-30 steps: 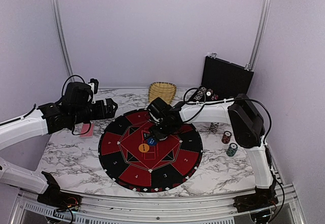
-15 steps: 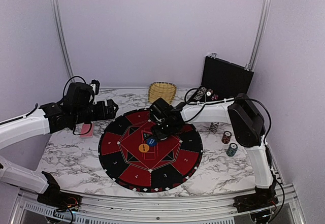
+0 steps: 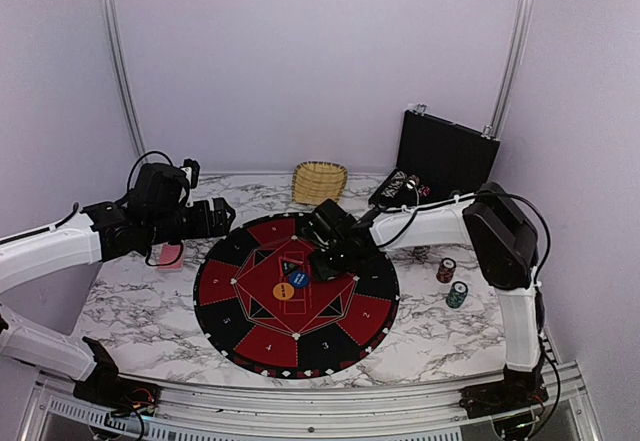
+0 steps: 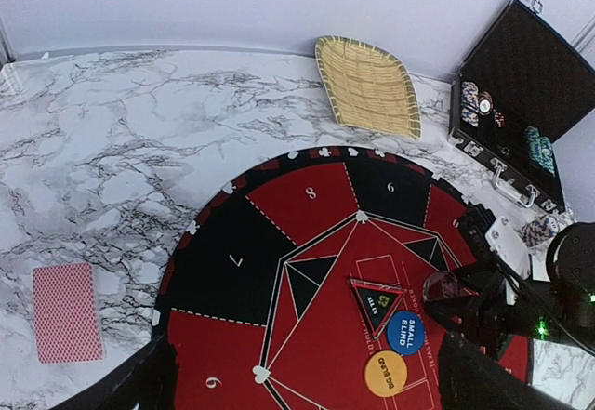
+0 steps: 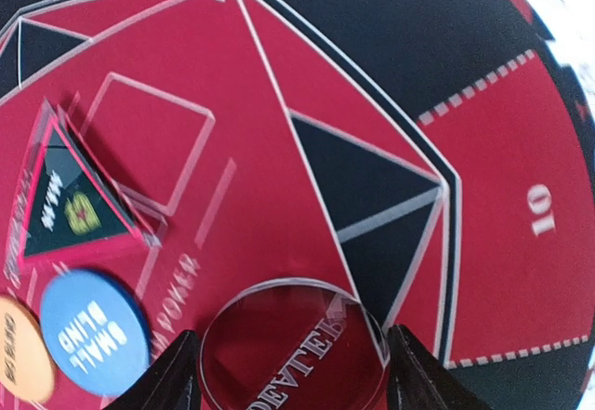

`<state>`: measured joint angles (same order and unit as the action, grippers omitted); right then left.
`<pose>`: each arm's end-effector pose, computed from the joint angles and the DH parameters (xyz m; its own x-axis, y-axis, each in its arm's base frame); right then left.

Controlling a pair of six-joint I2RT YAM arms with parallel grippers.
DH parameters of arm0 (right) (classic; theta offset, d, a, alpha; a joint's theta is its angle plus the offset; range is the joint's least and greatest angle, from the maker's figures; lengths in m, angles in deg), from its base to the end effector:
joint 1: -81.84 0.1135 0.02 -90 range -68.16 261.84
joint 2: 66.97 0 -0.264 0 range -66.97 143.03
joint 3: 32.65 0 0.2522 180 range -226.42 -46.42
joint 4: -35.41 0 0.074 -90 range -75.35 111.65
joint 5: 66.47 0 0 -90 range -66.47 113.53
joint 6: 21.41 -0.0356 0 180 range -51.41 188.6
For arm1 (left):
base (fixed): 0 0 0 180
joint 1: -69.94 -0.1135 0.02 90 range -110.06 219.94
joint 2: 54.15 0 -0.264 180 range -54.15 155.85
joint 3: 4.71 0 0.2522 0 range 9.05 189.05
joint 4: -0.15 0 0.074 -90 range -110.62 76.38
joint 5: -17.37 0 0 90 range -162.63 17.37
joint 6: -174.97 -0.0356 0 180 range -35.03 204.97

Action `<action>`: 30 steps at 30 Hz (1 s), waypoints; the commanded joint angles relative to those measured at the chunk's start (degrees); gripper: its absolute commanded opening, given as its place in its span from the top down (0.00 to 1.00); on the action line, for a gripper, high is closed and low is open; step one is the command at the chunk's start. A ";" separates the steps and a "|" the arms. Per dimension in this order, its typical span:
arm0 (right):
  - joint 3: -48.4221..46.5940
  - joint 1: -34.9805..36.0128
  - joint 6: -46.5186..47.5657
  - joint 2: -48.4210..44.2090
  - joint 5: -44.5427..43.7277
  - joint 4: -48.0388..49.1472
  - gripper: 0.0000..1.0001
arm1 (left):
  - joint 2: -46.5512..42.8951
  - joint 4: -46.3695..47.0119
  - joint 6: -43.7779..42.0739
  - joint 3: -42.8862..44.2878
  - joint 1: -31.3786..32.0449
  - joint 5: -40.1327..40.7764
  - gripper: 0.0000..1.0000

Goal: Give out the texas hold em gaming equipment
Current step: Move the dealer button to position 2.

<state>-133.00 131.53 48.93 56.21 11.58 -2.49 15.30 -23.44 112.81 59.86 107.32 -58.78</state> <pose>0.2968 0.3385 0.1417 -0.7604 -0.3875 -0.5212 -0.4510 0.8925 -0.0056 0.2229 -0.1596 0.2875 -0.5321 -0.1641 -0.8306 0.1965 0.9303 -0.3096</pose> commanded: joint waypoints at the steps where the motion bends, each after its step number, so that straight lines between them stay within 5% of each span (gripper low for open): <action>1: 7.47 0.27 -0.52 -4.50 -0.43 -2.32 0.47 | 0.56 -1.38 -0.32 1.58 -0.38 -0.40 0.01; 14: 15.49 11.44 -5.17 -10.07 1.23 -2.56 0.49 | 1.15 -0.90 -0.19 1.15 -0.47 -0.75 0.01; 30: 19.32 14.66 -9.35 -12.38 2.38 -3.54 0.49 | 1.83 -0.90 0.03 0.98 -0.69 -1.03 0.01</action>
<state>-115.84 144.38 41.55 44.12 11.02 -1.14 16.20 -23.42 112.85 59.86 106.99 -59.35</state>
